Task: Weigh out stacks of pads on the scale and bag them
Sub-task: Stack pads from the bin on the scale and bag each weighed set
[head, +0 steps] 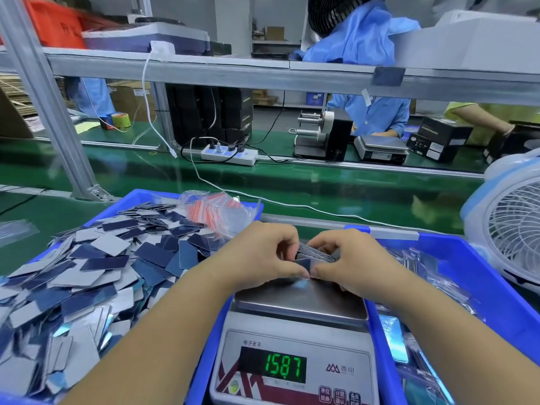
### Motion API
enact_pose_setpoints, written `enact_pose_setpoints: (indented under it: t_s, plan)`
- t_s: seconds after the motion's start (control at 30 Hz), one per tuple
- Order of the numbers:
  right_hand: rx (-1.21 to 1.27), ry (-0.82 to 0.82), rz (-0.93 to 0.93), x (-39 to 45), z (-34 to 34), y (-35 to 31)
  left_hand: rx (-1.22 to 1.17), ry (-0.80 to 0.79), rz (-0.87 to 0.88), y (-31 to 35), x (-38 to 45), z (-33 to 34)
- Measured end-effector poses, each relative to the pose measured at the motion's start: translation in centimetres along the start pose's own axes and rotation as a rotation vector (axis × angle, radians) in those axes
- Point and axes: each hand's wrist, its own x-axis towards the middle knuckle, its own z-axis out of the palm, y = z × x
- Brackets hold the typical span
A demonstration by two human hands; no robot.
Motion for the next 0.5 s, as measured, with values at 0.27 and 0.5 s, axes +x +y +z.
enact_pose_setpoints:
  t_s: [0.27, 0.5]
  plan:
    - [0.108, -0.173, 0.027, -0.5, -1.0, -0.1, 0.105, 0.099, 0.03, 0.2, 0.1, 0.5]
    - [0.035, -0.16, -0.032, -0.4, -0.3, -0.3, 0.036, 0.108, -0.01, 0.9, 0.1, 1.1]
